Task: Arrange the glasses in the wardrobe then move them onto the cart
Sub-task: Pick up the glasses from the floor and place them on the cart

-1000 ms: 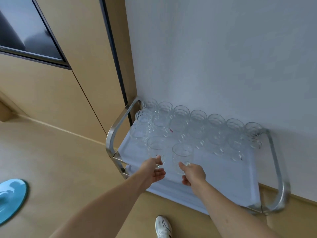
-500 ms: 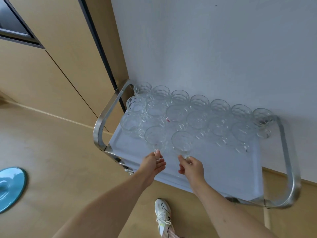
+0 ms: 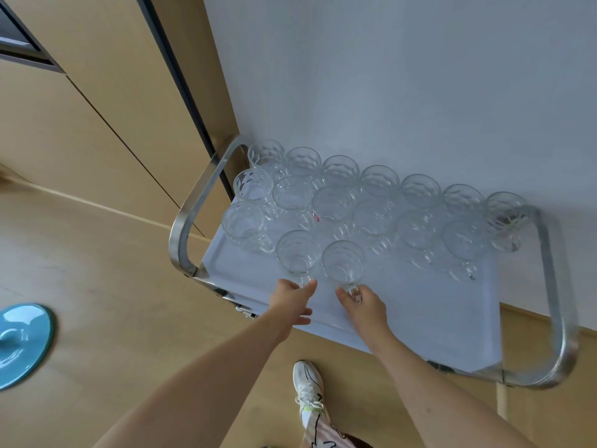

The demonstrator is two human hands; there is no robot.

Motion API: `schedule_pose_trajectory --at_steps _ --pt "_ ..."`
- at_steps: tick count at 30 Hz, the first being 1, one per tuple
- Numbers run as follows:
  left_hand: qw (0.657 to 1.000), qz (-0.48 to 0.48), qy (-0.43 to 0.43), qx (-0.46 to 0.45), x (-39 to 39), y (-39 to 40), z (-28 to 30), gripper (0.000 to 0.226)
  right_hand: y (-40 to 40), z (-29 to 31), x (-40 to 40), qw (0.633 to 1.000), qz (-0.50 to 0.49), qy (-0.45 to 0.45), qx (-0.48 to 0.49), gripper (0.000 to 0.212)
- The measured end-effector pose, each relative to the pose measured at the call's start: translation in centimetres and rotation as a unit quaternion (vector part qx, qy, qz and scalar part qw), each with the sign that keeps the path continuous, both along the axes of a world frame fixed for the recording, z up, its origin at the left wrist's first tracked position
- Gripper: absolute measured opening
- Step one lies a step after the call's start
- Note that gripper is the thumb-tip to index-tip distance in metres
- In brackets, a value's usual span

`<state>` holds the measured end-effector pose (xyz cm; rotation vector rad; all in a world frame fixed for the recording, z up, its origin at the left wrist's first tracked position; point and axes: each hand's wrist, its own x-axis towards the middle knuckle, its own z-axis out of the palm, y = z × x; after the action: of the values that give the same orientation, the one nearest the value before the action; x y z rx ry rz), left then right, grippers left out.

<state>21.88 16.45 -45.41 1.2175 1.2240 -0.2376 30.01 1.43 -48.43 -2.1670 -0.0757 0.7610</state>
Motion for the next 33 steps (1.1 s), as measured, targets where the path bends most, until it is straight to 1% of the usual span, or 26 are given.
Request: schedule_pose_trajectory --at_steps 1,2,3,5,7,9,11,13,14,15,17,19,20,22,23,25,28,31,33 --pt "0.999 -0.015 0.011 0.032 0.0 0.3 0.1 0.059 0.0 0.1 0.0 1.000 -0.006 0.007 -0.003 0.032" --pt "0.997 -0.032 0.019 0.070 -0.1 0.6 0.2 0.062 0.0 0.2 0.0 1.000 -0.013 0.013 -0.006 0.033" --pt "0.992 -0.046 0.022 0.111 0.0 0.8 0.2 0.066 -0.1 0.3 0.0 1.000 -0.020 0.014 -0.011 0.038" --pt "0.979 -0.058 0.010 0.195 0.2 1.3 0.3 0.076 -0.2 0.7 0.1 1.000 -0.015 0.006 -0.027 0.055" --pt "0.958 -0.073 -0.009 0.277 0.7 2.0 1.0 0.095 -0.1 1.2 0.4 0.999 -0.004 -0.009 -0.030 0.076" --pt "0.922 -0.128 -0.025 0.365 1.6 3.2 2.1 0.102 0.2 2.1 0.7 0.998 -0.004 -0.051 -0.031 0.098" --pt "0.863 -0.224 -0.046 0.450 2.3 4.6 3.0 0.103 0.8 3.0 0.9 0.991 0.005 -0.125 -0.042 0.112" --pt "0.807 -0.304 -0.069 0.502 2.5 5.9 3.4 0.109 1.5 3.9 1.0 0.977 0.036 -0.206 -0.051 0.116" --pt "0.792 -0.325 -0.074 0.512 2.4 6.5 3.5 0.115 1.9 4.2 1.1 0.967 0.055 -0.243 -0.052 0.115" --pt "0.785 -0.338 -0.072 0.514 2.4 7.0 3.5 0.121 2.3 4.5 1.2 0.957 0.076 -0.276 -0.053 0.113" --pt "0.781 -0.359 -0.050 0.509 2.2 8.0 3.4 0.133 3.3 4.9 1.4 0.934 0.130 -0.328 -0.061 0.109" --pt "0.771 -0.383 -0.006 0.508 2.0 9.1 3.4 0.140 4.7 5.1 1.7 0.908 0.205 -0.353 -0.095 0.108" --pt "0.765 -0.391 0.019 0.511 1.8 9.8 3.5 0.142 5.5 5.2 1.7 0.897 0.240 -0.352 -0.117 0.109" --pt "0.759 -0.384 0.069 0.521 1.5 11.0 3.7 0.143 7.2 5.2 1.8 0.887 0.286 -0.330 -0.149 0.112" --pt "0.763 -0.372 0.088 0.522 1.4 11.6 3.8 0.142 8.1 5.2 1.7 0.885 0.304 -0.313 -0.164 0.116" --pt "0.782 -0.343 0.112 0.508 1.5 12.4 4.0 0.140 9.8 5.3 1.6 0.874 0.339 -0.285 -0.200 0.123" --pt "0.807 -0.332 0.118 0.474 2.3 13.0 4.1 0.136 11.3 5.3 1.5 0.862 0.346 -0.290 -0.232 0.121" --pt "0.813 -0.329 0.116 0.467 3.1 13.6 3.9 0.130 11.8 5.0 2.2 0.873 0.319 -0.308 -0.201 0.113" --pt "0.820 -0.303 0.108 0.474 3.3 14.3 3.8 0.121 12.0 4.7 2.8 0.882 0.320 -0.303 -0.169 0.111"
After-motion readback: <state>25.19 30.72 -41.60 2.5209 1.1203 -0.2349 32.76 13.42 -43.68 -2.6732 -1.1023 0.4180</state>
